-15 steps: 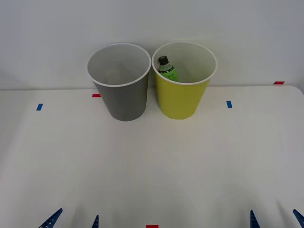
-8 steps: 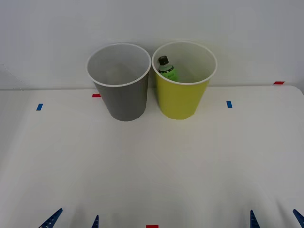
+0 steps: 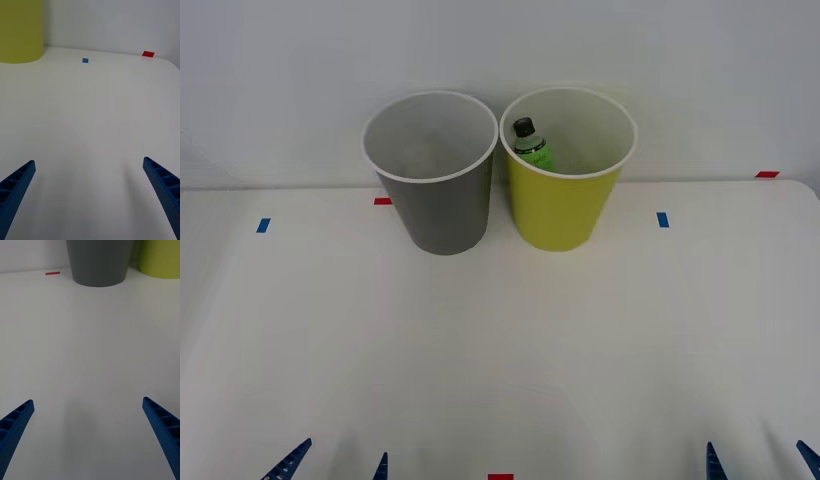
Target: Put cans in the gray bin and PET bottles in the light green bin.
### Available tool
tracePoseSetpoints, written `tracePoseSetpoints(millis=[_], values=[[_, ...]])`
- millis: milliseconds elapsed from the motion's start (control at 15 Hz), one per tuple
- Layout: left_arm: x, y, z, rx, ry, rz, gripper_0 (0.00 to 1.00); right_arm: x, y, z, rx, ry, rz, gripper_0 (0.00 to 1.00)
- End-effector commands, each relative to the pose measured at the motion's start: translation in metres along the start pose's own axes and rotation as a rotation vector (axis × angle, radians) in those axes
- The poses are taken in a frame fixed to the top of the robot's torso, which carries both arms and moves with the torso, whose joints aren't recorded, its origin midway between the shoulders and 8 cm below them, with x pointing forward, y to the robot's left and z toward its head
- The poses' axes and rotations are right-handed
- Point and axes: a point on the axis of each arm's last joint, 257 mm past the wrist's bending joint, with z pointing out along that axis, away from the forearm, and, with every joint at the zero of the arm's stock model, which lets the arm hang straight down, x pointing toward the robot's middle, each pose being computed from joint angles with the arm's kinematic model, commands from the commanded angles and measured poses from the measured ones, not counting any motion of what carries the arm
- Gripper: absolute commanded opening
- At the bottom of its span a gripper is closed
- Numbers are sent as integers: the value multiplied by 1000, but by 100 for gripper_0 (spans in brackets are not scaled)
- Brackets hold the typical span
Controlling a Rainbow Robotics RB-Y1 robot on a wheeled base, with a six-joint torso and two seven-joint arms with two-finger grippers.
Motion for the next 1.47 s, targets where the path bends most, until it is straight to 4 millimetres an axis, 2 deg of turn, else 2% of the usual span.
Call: tracePoseSetpoints(millis=[67, 1467], values=[[0, 0, 0, 0, 0, 0, 100, 0, 0, 0, 0, 0, 0, 100], [0, 0, 0, 0, 0, 0, 100, 0, 0, 0, 0, 0, 0, 100]])
